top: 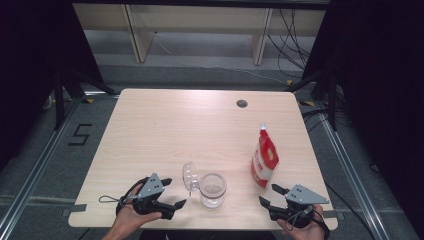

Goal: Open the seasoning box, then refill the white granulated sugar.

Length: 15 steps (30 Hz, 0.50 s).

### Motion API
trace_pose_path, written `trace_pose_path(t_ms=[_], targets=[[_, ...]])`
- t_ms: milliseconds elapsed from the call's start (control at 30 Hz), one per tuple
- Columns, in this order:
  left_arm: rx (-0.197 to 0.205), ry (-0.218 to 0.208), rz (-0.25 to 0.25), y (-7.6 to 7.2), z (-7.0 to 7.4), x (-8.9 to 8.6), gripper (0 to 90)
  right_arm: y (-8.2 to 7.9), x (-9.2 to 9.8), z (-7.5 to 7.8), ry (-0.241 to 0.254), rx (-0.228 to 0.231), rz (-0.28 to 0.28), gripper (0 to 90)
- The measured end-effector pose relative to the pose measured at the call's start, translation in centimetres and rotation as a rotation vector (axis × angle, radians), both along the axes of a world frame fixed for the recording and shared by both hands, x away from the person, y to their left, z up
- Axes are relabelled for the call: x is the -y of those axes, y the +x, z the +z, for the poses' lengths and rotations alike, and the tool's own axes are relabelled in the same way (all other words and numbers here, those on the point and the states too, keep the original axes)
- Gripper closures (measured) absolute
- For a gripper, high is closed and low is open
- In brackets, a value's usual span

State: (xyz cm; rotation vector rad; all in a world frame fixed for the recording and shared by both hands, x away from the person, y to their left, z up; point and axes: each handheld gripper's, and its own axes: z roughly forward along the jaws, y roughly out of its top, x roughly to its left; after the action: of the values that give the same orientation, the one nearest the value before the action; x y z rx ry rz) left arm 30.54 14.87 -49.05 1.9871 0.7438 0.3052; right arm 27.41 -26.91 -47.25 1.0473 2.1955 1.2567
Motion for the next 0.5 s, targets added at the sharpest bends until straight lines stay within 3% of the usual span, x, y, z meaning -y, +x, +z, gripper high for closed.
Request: trace_pose_path(t_ms=[200, 233, 333, 367, 500], targets=[[-0.001, 0.005, 0.004, -0.1, 0.1, 0.0, 15.4, 0.3, 1.0, 0.0, 0.017, -0.011, -0.066, 34.5], [0.001, 0.014, 0.0, 0.0, 0.1, 0.0, 15.4, 0.5, 1.3, -0.1, 0.002, 0.025, -0.064, 34.5], [-0.001, -0.003, 0.0, 0.0, 0.0, 0.0, 15.4, 0.4, 1.3, -0.1, 0.025, -0.01, -0.09, 34.4], [0.0, -0.008, 0.0, 0.0, 0.0, 0.1, 15.4, 0.7, 1.7, -0.2, 0.008, 0.014, -0.079, 34.0], [0.003, 0.012, -0.006, 0.0, 0.1, 0.0, 15.4, 0.8, 2.0, -0.2, 0.016, 0.019, -0.088, 33.1]])
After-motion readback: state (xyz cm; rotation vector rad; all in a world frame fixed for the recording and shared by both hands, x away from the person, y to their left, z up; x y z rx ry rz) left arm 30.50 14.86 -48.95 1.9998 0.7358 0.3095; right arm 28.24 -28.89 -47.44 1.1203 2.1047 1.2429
